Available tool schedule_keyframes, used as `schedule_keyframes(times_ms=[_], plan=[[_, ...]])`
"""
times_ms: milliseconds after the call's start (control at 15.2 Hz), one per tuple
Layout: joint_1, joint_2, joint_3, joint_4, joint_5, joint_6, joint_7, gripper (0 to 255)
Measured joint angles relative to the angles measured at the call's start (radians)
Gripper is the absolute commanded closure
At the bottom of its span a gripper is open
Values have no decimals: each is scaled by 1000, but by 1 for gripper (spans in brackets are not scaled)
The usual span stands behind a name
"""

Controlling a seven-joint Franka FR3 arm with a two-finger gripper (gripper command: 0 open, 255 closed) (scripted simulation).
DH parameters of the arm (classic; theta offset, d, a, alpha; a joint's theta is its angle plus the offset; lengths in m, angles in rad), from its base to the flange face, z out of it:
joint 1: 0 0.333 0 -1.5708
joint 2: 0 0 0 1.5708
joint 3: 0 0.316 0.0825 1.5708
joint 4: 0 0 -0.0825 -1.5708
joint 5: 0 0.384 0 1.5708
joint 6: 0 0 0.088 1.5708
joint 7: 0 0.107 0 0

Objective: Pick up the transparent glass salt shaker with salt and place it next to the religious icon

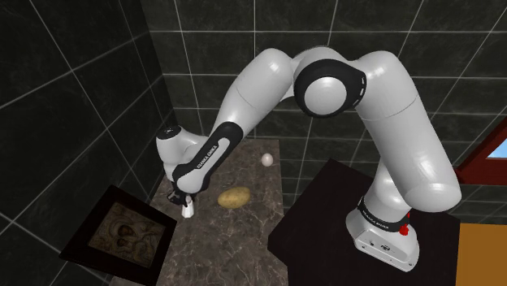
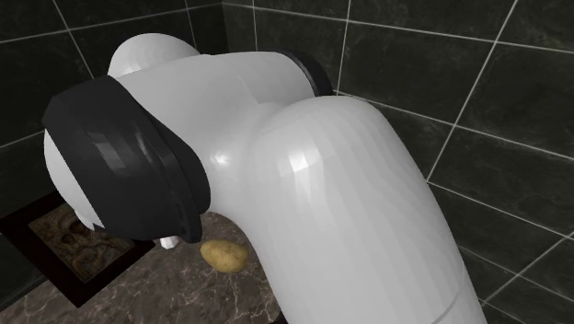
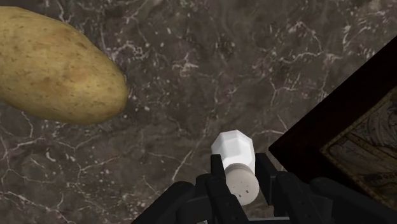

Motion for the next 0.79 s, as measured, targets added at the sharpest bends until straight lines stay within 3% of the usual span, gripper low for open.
schedule_keyframes(times_ms=[396, 462, 792], plan=[[2, 5, -1, 1, -1, 5, 2, 255], [2, 5, -1, 1, -1, 5, 2, 0], [2, 5, -1, 1, -1, 5, 2, 0]])
